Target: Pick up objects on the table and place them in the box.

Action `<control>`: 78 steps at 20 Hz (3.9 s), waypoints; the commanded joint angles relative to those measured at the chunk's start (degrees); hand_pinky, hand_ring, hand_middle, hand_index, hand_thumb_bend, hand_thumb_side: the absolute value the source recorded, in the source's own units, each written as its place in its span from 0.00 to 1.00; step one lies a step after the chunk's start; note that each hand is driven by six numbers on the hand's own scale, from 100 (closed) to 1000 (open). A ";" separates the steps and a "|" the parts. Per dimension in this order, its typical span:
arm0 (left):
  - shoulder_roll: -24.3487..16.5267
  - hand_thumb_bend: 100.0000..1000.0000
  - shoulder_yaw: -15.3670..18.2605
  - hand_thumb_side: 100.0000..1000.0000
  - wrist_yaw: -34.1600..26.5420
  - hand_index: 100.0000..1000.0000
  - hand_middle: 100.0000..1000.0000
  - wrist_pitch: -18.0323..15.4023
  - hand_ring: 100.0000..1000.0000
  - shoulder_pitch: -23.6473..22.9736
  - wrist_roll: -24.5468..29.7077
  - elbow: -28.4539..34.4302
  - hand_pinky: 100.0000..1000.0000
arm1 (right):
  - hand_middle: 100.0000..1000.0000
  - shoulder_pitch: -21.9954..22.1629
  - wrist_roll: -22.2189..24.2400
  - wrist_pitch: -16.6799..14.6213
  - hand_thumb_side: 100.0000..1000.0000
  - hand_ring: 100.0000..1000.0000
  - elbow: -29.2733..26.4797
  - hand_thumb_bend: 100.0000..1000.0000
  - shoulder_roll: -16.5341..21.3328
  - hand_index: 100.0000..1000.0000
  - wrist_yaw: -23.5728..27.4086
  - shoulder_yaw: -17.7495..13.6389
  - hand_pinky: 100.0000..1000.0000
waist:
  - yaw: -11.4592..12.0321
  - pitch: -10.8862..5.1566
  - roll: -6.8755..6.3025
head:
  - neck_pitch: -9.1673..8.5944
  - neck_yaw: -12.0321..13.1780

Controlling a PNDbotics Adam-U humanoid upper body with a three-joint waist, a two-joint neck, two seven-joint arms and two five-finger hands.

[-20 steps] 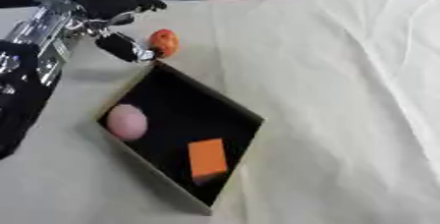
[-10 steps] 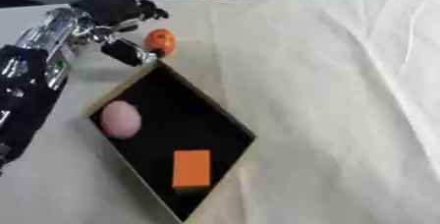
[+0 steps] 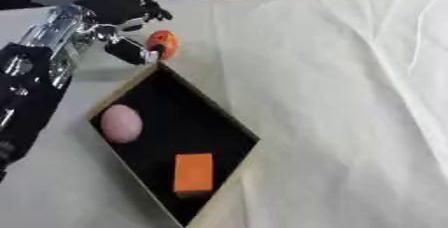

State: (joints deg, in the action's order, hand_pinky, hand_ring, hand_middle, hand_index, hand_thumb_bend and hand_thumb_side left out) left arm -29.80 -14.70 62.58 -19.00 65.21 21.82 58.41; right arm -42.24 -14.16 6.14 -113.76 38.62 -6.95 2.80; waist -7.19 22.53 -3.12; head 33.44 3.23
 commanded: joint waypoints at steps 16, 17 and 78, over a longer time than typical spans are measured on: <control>-1.05 0.36 2.98 0.54 10.88 0.99 0.76 1.75 0.73 2.54 -0.18 -3.35 0.53 | 0.62 -0.55 -0.38 0.47 0.66 0.81 -0.83 0.00 0.56 0.75 0.58 -1.02 0.87 | -1.73 -0.73 -0.55 | -0.72 1.13; -1.05 0.34 3.09 0.54 11.03 0.99 0.76 1.98 0.73 2.53 -0.27 -3.52 0.53 | 0.62 -0.52 -0.41 0.51 0.66 0.81 -0.83 0.00 0.55 0.75 0.59 -1.04 0.87 | -1.73 -0.72 -0.53 | -0.73 1.17; -14.10 0.00 -6.77 0.38 -27.25 0.60 0.57 16.88 0.49 -12.40 -0.75 50.63 0.33 | 0.62 1.93 -2.79 2.54 0.64 0.81 -0.83 0.00 -0.21 0.75 -0.09 -2.50 0.87 | 3.55 -3.25 2.60 | 2.58 -1.06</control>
State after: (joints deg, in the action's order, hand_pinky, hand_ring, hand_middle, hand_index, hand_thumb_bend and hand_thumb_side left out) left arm -41.41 -21.52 36.36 -2.92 52.13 21.00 105.85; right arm -39.78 -16.73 8.60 -113.76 37.60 -6.72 1.06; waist -3.58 20.89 -0.61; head 35.73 2.35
